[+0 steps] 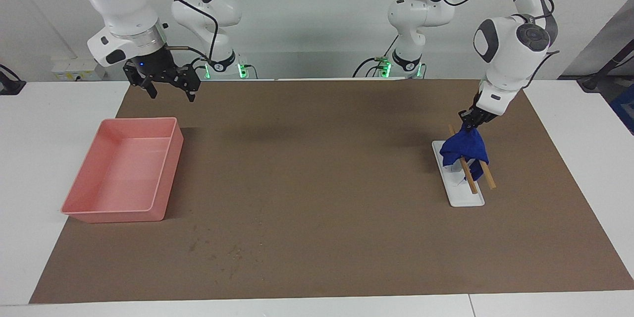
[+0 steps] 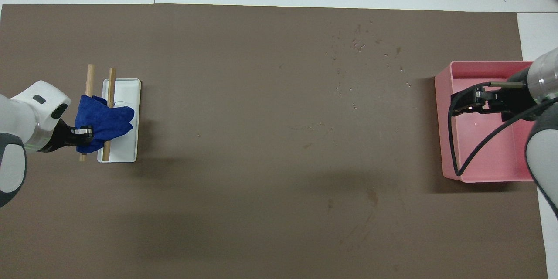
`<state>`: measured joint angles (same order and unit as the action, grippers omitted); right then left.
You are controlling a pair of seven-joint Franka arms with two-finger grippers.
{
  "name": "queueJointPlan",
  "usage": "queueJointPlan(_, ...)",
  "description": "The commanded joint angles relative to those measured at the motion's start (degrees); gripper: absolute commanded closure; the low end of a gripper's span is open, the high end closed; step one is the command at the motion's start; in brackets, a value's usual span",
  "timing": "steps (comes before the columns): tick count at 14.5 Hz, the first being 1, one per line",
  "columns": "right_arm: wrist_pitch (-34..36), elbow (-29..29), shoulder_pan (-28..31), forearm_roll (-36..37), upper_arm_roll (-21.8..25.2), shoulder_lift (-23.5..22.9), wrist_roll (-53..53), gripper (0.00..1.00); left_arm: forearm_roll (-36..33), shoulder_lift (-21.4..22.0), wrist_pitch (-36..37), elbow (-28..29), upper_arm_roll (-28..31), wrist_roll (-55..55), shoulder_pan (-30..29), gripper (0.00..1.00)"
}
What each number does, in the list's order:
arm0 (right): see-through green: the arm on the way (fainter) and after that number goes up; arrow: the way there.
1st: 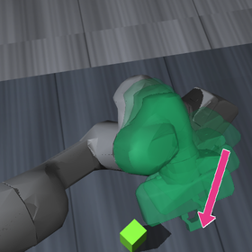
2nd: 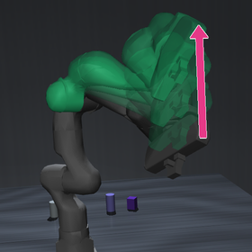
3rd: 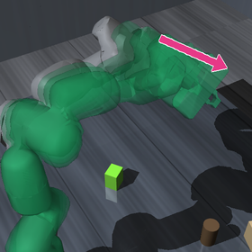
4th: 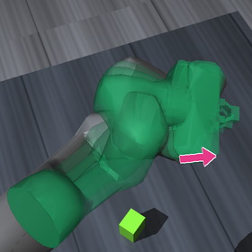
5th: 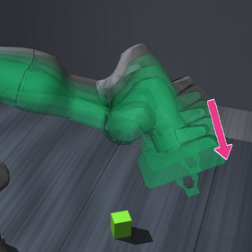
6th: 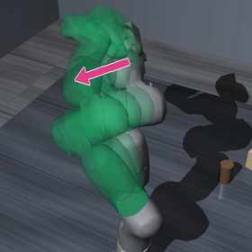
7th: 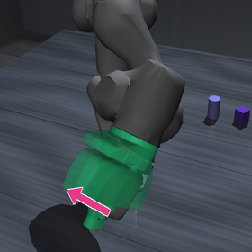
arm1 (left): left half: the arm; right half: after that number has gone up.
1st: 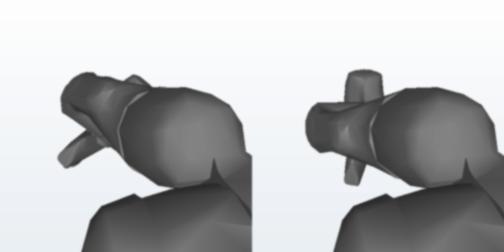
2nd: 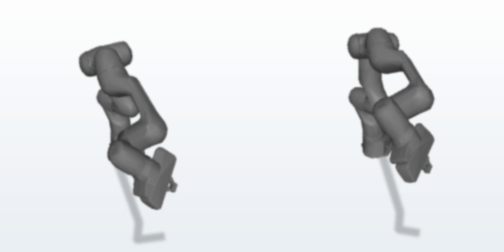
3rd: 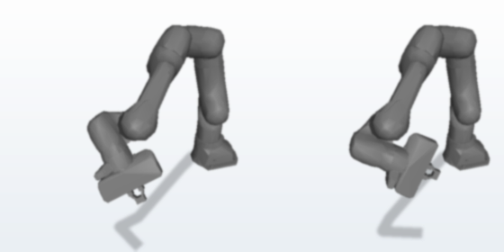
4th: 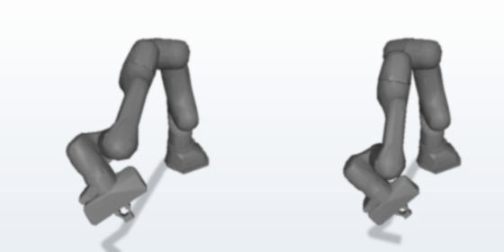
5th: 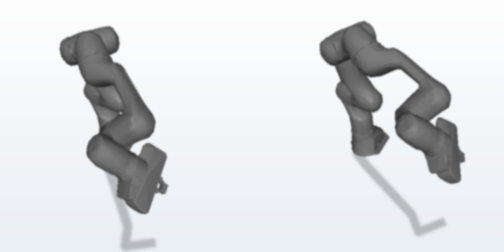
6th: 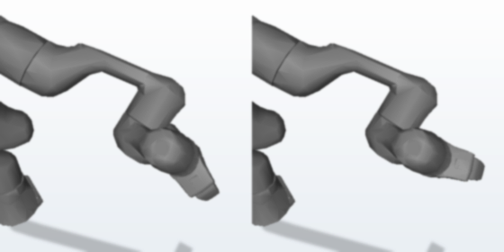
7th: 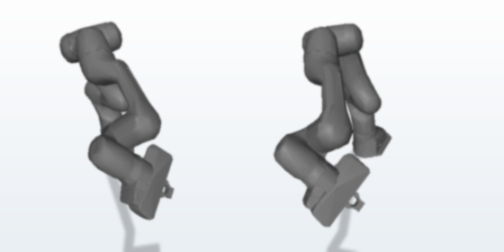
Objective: Wipe water with towel using both arms
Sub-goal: 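Reach the left gripper to the blue towel and grasp it, then lift the towel with the left gripper while the right gripper approaches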
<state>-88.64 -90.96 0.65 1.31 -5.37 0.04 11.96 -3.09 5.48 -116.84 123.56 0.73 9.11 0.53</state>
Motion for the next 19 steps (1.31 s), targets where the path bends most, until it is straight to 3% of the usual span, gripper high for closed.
queueJointPlan(1, -0.04, -1.41, 0.84, 0.27, -0.52, 1.28, -0.79, 0.00, 0.02, -2.31, 6.60, -6.28, -0.29, 3.01, 1.05, 1.00)
queueJointPlan(9, -0.04, -1.41, 0.84, 0.27, -0.52, 1.28, -0.62, 0.00, 2.29, -3.20, 19.01, -19.31, -0.47, 13.28, 2.11, 1.00)
queueJointPlan(13, -0.04, -1.41, 0.84, 0.27, -0.52, 1.28, -0.79, 0.00, 5.98, -3.28, 22.18, -24.49, -0.65, 23.90, 2.28, 1.00)
queueJointPlan(17, -0.22, -1.32, 0.93, 0.19, -0.34, 1.28, 0.08, 0.00, 6.17, -3.20, 24.03, -28.02, -1.17, 38.32, 6.58, 1.00)
queueJointPlan(19, 0.73, -1.41, 5.04, 0.10, -0.43, 1.45, -0.17, 0.00, 6.43, -3.11, 24.03, -28.90, -1.61, 43.60, 7.82, 1.00)
